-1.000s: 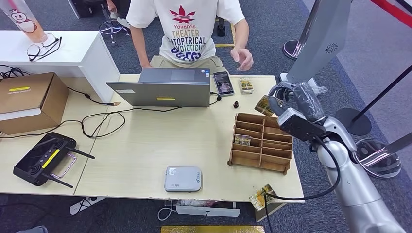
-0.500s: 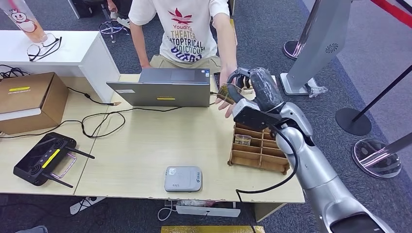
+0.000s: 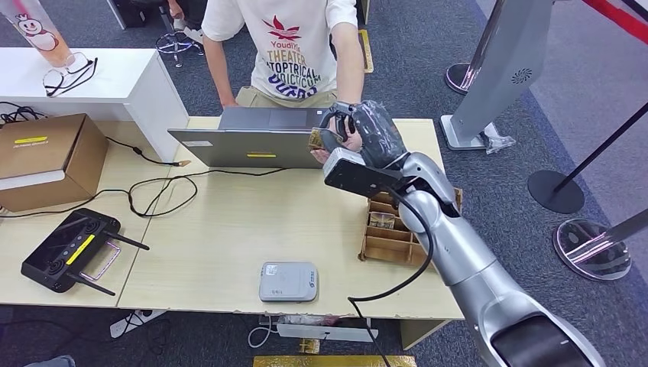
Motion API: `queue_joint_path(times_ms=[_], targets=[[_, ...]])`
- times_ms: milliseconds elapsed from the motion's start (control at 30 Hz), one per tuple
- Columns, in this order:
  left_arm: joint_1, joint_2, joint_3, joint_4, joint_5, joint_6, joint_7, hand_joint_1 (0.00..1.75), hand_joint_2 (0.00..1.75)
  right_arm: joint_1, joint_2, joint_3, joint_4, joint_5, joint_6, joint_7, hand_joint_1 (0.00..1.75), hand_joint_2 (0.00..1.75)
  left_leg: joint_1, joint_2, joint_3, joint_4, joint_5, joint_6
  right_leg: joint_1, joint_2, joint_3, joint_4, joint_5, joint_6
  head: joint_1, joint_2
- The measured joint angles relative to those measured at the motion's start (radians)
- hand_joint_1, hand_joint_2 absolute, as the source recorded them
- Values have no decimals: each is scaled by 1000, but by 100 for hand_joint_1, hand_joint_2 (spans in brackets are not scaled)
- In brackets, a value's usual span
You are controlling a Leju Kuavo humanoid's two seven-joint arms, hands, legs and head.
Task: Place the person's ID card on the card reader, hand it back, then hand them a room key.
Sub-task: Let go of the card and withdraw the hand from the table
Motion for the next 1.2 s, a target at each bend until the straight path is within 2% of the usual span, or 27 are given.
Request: queue_joint_path(times_ms=[33,67,133,933,1200], targets=[[0,-1,-2,0,-1,4,4,0,0,-1,0,2,8,0,-6,-3,24,175,0,0,0,0,0,0,0,0,0,0,0,0,0,0],[0,-4,-3,0,-2,7,9,0,0,-1,0,3,16,0,-12,-7,8,175,0,0,0,0,0,0,0,0,0,0,0,0,0,0],[-2,-7,-6,0,-5,10,15,0,0,-1,0,6,31,0,-22,-13,0,175,0,0,0,0,0,0,0,0,0,0,0,0,0,0],[-3,-13,-13,0,26,34,24,0,0,2,14,32,97,-18,-46,-56,0,175,0,0,0,0,0,0,0,0,0,0,0,0,0,0],[3,-13,-12,0,39,44,22,0,0,87,15,18,27,-135,-54,-98,0,175,0,0,0,0,0,0,0,0,0,0,0,0,0,0]])
